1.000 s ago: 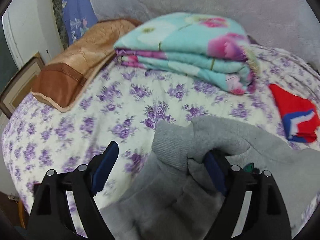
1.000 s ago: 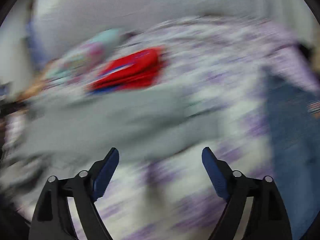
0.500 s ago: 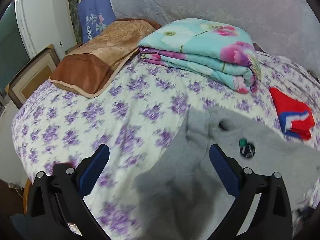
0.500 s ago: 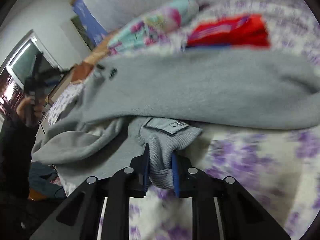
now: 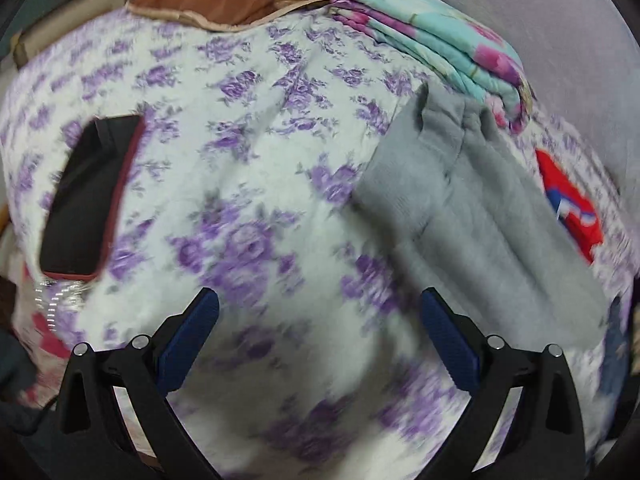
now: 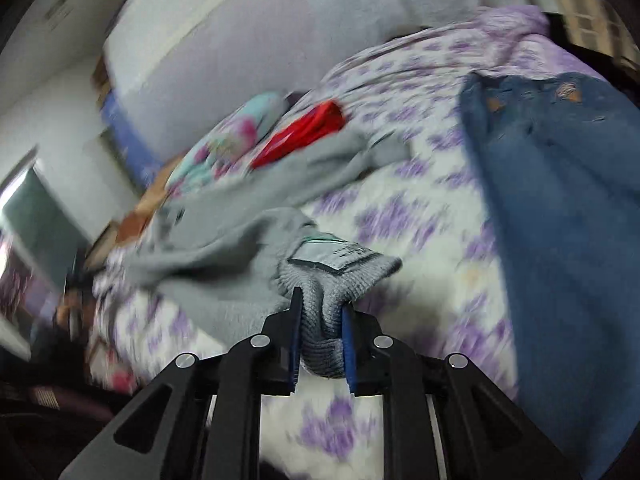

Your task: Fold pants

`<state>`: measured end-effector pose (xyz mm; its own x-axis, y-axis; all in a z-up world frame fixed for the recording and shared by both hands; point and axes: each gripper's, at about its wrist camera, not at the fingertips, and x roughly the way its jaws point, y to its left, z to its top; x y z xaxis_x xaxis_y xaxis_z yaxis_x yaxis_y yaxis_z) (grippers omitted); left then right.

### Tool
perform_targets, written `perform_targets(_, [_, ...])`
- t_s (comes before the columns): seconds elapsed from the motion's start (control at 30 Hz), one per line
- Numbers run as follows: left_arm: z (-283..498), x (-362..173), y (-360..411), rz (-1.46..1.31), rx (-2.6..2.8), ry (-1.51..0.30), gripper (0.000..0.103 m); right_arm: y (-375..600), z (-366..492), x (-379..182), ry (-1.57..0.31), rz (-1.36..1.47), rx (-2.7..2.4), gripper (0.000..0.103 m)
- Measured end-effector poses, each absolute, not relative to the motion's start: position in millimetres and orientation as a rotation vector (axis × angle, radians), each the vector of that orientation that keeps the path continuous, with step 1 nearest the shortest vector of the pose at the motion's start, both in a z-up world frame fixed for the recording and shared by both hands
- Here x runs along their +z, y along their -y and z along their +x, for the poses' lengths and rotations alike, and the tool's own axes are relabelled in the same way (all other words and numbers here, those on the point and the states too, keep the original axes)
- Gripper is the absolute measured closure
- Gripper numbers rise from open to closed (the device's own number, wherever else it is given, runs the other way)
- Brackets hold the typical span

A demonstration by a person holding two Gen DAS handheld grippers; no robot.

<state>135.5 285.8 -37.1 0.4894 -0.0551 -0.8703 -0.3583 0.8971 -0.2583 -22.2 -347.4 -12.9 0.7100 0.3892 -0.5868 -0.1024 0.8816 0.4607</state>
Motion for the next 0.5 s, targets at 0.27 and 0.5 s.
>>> perform_targets(0.27, [194,-67,-261,-0.405,0.187,-1.175,0.004,367,-54,7,-0.565,0.422,0.185,0.016])
perform_targets(0.5, [164,-33,-264,-0.369,0.246,-1.084,0.016,348,6,37,-0.642,0.178,0.219,0.006])
